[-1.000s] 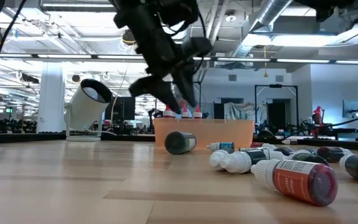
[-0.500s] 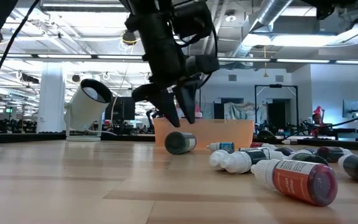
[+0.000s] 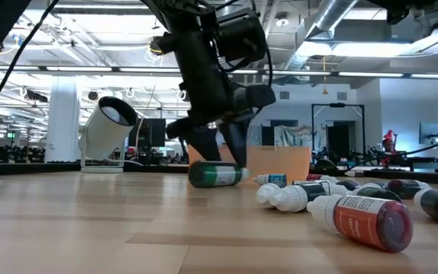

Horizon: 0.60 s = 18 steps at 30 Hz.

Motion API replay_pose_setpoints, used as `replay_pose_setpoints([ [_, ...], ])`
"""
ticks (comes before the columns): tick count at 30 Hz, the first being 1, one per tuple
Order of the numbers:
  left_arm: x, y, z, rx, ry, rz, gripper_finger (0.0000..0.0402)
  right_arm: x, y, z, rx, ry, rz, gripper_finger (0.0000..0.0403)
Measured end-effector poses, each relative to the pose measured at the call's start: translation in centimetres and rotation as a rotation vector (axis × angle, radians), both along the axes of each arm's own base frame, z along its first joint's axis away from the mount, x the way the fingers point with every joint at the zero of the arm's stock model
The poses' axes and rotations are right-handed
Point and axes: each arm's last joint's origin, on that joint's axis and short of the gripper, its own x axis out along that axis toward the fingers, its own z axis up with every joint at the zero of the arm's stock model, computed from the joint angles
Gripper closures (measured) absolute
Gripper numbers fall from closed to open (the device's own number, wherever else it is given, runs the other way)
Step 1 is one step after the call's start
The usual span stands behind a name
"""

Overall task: Pick & Place food coloring
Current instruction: Put the large green food coloring bottle into the orange bin

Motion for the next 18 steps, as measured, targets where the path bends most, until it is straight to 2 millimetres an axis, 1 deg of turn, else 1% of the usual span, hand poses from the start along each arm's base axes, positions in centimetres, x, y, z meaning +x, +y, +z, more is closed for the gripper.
replay_pose_setpoints([
  [5, 0.0, -0.1, 0.0, -0.024, 0.002, -0.030, 0.0177, 0.1, 0.0, -0.1, 0.005, 0.008, 0.001, 0.0297],
  [9, -0.1, -0.3, -0.1, -0.055, 0.015, -0.098, 0.0177, 0.1, 0.0, -0.1, 0.013, 0.009, 0.001, 0.0297],
  [18, -0.4, -1.2, -0.2, 0.033, 0.057, -0.308, 0.0177, 0.1, 0.0, -0.2, 0.014, 0.017, 0.002, 0.0297],
])
